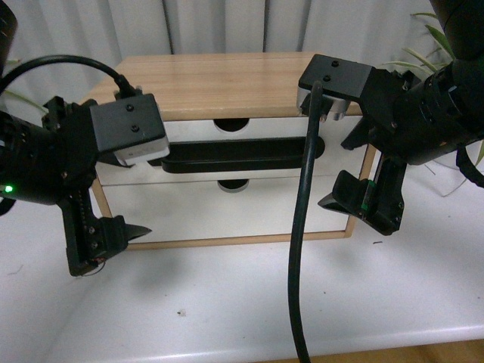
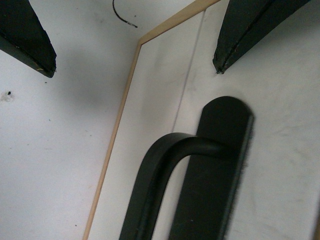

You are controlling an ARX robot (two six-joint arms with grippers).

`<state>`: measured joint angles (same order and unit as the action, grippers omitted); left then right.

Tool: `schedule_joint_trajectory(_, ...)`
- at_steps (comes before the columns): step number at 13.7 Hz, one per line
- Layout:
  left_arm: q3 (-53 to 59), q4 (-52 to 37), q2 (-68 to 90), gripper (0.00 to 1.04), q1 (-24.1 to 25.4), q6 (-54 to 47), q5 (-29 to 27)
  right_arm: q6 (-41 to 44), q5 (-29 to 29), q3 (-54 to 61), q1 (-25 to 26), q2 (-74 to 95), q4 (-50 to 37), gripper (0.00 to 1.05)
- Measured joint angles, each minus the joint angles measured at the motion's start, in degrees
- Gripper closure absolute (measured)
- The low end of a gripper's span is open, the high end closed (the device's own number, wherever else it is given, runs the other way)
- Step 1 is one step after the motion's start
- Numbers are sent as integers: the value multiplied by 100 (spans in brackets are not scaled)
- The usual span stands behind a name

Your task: Close drawer sideways

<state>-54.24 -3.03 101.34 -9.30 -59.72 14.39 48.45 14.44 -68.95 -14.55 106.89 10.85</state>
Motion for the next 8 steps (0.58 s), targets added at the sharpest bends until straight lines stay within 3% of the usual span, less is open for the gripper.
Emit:
schedule_joint_trajectory(4,114,-212,-111,7,-52,280,101,-232,76,337,0,-166,-350,6)
schedule_joint_trajectory(8,1779,-1233,-2315,7,105,901,476,-326,404,2218,297,-2205,-1224,6)
